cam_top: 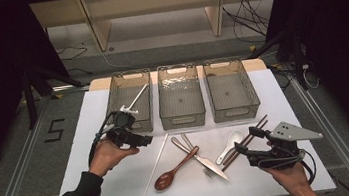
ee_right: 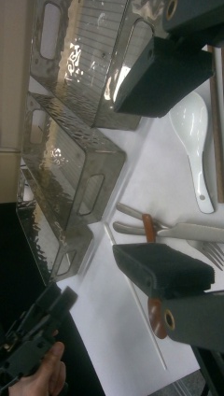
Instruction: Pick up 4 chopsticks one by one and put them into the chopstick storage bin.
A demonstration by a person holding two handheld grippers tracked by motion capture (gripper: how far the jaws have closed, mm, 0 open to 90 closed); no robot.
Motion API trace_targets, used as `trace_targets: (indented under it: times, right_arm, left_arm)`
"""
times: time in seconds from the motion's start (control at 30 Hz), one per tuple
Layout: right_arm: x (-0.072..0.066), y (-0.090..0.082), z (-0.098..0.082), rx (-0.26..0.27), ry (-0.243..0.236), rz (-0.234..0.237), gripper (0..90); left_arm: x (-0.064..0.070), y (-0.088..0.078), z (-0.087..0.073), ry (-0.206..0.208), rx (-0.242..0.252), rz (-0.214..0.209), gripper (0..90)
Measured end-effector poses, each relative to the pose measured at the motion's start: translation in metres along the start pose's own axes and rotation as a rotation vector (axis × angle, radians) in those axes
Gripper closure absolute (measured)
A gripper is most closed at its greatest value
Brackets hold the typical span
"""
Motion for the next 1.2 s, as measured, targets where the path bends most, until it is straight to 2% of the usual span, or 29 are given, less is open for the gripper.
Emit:
trace_targets:
  times: [0.53, 0.97, 1.2]
  right_arm:
    - [0.000, 0.000, 0.000, -0.004, -0.007, 0.000, 27.4]
    - [0.001, 0.000, -0.001, -0.007, -0.006, -0.002, 27.4]
    - [0.000, 0.000, -0.001, -0.007, -0.010, 0.000, 27.4]
  left_arm:
    - [0.023, 0.020, -0.027, 0.030, -0.142, 0.011, 19.4]
    - [0.030, 0.040, -0.034, 0.042, -0.201, -0.015, 29.7]
    - [0.031, 0.047, -0.037, 0.060, -0.219, -0.002, 37.5]
Point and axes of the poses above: each handheld gripper's, and its own axes: y roughly forward along the jaws, z roughly out of its top, x roughly to its right, the point moved 4 cm from there along y, roughly forward along the jaws, and after that the axes turned 5 degrees about x, right-handed, at the moved point
